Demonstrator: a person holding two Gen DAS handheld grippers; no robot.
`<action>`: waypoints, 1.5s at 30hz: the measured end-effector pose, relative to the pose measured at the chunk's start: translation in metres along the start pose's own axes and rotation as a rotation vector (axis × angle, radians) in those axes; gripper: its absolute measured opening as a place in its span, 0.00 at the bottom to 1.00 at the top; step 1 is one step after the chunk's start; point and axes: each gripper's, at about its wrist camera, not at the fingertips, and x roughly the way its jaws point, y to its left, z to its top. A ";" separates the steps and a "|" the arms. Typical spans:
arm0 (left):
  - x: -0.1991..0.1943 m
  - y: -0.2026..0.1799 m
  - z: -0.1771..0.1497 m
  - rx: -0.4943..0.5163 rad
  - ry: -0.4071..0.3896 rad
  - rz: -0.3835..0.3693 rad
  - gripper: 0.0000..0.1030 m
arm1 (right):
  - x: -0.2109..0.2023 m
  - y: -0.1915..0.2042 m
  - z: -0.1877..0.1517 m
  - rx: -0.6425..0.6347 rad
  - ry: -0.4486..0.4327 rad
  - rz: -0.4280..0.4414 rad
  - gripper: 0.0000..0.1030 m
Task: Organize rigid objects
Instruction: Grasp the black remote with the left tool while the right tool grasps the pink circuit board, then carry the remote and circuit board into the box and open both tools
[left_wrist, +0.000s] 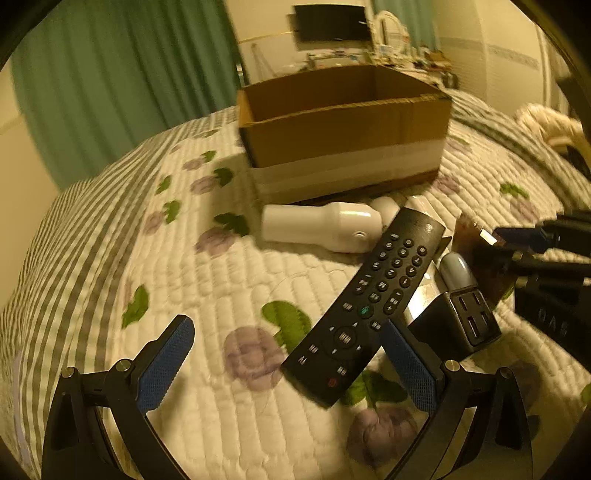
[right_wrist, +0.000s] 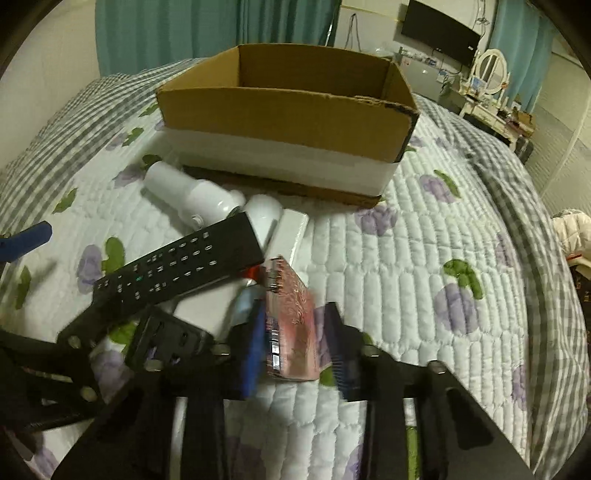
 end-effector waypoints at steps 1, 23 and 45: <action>0.005 -0.003 0.002 0.017 0.004 -0.007 1.00 | 0.002 -0.001 0.000 -0.001 0.005 -0.013 0.17; 0.014 -0.016 0.007 0.056 0.074 -0.225 0.45 | 0.003 -0.020 0.003 0.117 0.010 0.082 0.09; -0.030 0.002 0.044 -0.066 0.001 -0.241 0.18 | -0.056 -0.032 0.017 0.109 -0.112 0.092 0.09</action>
